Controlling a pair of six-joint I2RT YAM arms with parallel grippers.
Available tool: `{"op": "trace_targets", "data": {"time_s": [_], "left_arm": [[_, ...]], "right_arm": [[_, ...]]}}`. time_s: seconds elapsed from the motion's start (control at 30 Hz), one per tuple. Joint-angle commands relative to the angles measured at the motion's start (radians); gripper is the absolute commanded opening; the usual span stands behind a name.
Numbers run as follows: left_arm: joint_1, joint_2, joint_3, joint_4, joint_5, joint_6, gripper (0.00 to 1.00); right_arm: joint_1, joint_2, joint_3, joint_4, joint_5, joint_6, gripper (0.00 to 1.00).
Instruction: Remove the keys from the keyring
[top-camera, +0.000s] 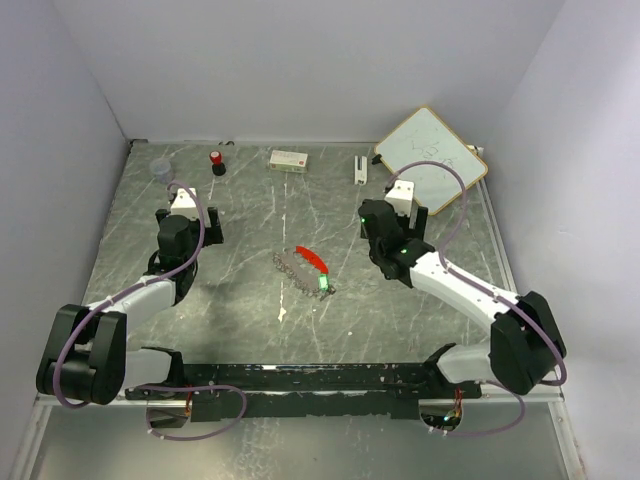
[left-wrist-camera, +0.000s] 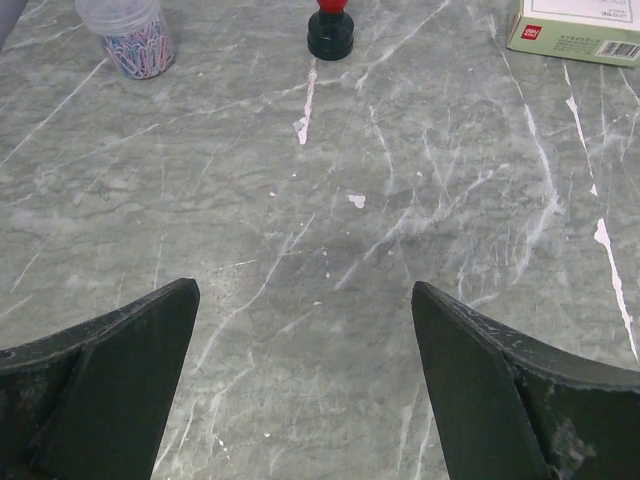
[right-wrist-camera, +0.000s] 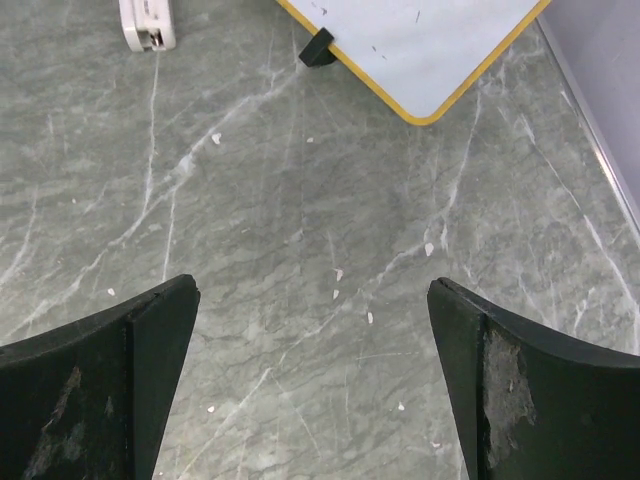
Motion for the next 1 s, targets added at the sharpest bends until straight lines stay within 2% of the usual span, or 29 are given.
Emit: {"op": "trace_targets", "data": {"time_s": [0.0, 0.3, 0.47, 0.6, 0.83, 0.97], "left_arm": [[-0.01, -0.012, -0.002, 0.022, -0.012, -0.024, 0.99], [-0.01, -0.024, 0.003, 0.023, 0.01, -0.033, 0.99], [-0.01, -0.045, -0.019, 0.056, 0.122, 0.007, 0.99], [-0.01, -0.065, -0.041, 0.078, 0.138, 0.008, 0.99], [-0.011, -0.097, -0.063, 0.099, 0.175, 0.021, 0.99], [-0.01, -0.098, -0.063, 0.091, 0.133, 0.012, 0.98]], "right_arm": [[0.006, -0.055, 0.011, 0.004, 0.01, -0.009, 1.0], [0.01, -0.138, -0.01, 0.012, 0.035, -0.005, 1.0], [0.015, -0.248, -0.103, 0.143, -0.178, -0.132, 1.0], [0.016, -0.292, -0.113, 0.15, -0.276, -0.12, 1.0], [0.054, -0.177, -0.105, 0.107, -0.466, -0.062, 0.79], [0.113, -0.107, -0.139, 0.122, -0.464, -0.005, 0.63]]}}
